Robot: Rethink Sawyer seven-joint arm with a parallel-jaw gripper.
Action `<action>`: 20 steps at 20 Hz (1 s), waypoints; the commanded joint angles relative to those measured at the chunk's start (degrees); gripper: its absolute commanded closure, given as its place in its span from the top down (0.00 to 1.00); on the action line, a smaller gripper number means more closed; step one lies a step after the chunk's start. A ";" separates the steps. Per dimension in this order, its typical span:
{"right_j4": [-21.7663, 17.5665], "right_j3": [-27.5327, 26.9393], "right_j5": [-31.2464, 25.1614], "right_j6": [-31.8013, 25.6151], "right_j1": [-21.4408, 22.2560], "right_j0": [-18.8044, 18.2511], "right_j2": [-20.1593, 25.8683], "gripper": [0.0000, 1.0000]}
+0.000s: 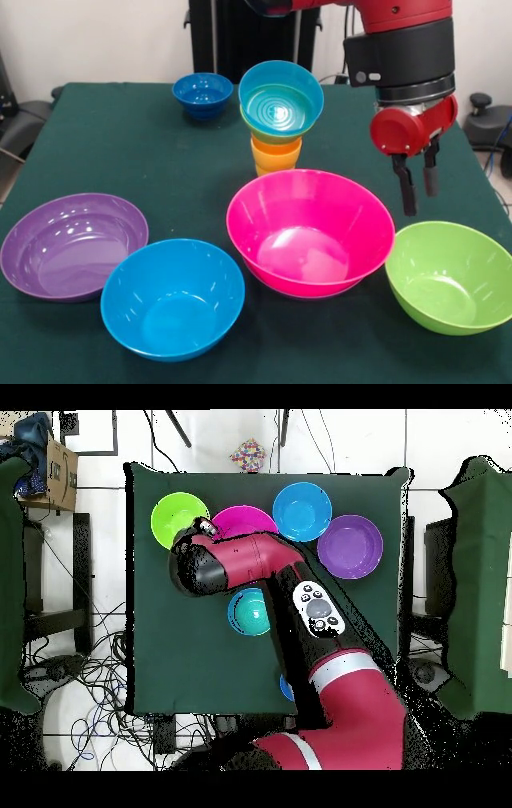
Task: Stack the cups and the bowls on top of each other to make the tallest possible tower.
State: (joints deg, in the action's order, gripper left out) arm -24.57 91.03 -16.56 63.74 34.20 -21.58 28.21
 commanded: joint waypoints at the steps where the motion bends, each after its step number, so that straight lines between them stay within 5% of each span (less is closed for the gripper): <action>1: -2.60 4.61 -1.60 4.72 -0.88 1.69 0.36 1.00; 20: -5.67 3.58 3.61 3.83 -5.67 1.46 0.30 1.00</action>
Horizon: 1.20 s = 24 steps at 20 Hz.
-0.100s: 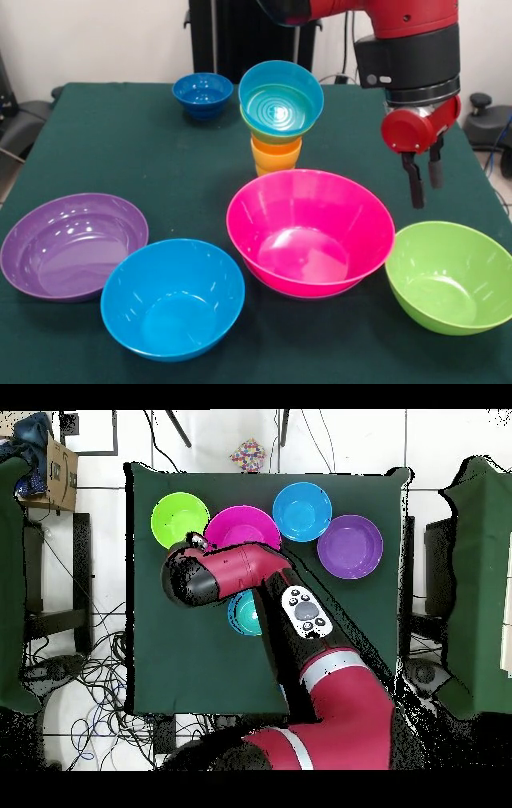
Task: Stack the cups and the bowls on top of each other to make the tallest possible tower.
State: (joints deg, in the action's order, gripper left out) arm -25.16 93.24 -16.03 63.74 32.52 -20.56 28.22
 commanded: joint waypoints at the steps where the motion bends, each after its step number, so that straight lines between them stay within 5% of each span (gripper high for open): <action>1: -5.04 1.30 3.33 3.81 -4.22 0.31 0.54 1.00; 24: -5.05 -0.18 6.76 2.91 -7.85 -0.11 2.67 1.00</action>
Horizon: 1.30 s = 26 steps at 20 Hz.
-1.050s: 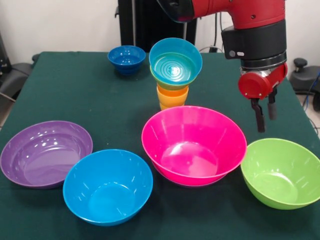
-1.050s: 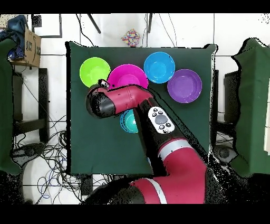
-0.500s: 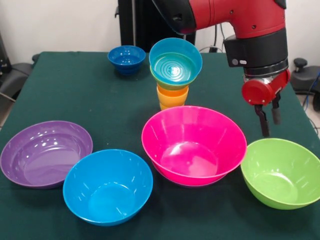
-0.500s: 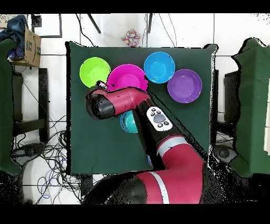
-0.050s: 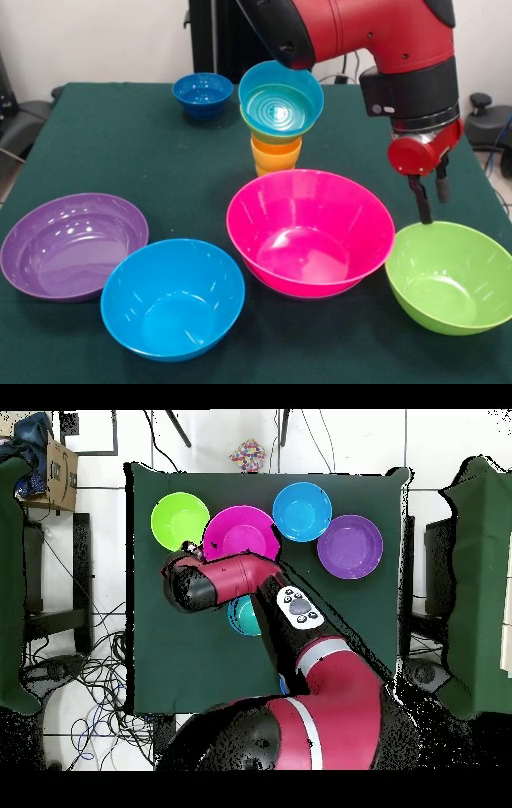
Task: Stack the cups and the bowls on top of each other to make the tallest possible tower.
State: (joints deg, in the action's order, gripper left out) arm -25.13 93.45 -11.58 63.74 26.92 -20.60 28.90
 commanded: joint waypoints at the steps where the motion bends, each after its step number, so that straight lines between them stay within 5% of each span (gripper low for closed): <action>1: -5.21 -0.62 2.57 2.91 -2.67 -0.15 1.91 1.00; 17: -9.14 -4.14 8.00 2.86 -10.49 -1.36 1.08 1.00; 24: -8.14 -4.20 6.22 3.55 -11.03 -1.49 0.89 1.00; 25: -7.69 -4.13 5.67 3.67 -11.07 -1.62 1.00 0.00; 26: -7.44 -4.07 5.41 3.78 -11.05 -1.64 1.02 0.00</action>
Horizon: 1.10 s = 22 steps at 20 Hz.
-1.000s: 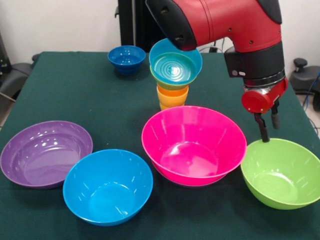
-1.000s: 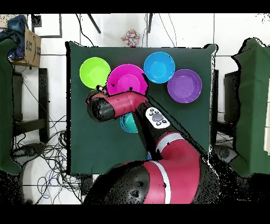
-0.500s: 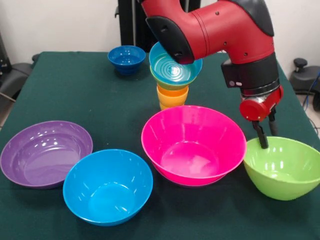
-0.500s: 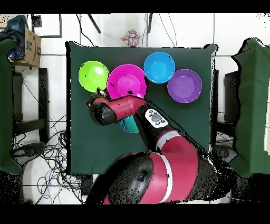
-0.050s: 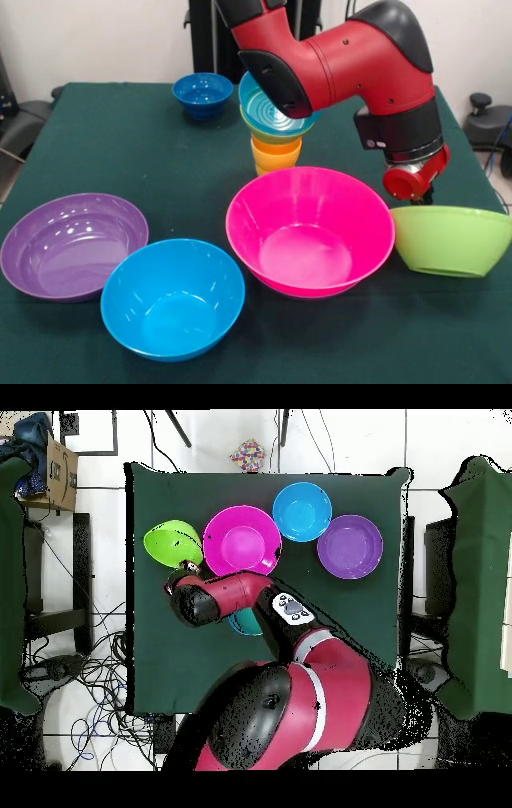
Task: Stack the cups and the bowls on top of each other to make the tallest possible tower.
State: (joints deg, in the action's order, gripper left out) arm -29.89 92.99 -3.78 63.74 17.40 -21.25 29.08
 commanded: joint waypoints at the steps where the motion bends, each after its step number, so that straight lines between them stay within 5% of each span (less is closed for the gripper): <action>1: -2.43 -3.56 -2.65 3.89 -1.51 -1.00 0.88 0.00; 13: 0.15 -3.71 -5.61 5.27 0.38 0.28 -0.37 0.00; 17: 3.76 -0.93 -10.30 7.14 6.92 1.23 -0.56 0.00; 22: 6.56 -0.81 -13.79 7.10 9.40 1.57 -0.03 0.00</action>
State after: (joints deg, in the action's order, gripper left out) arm -25.38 93.02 -8.89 63.74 23.13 -20.50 29.09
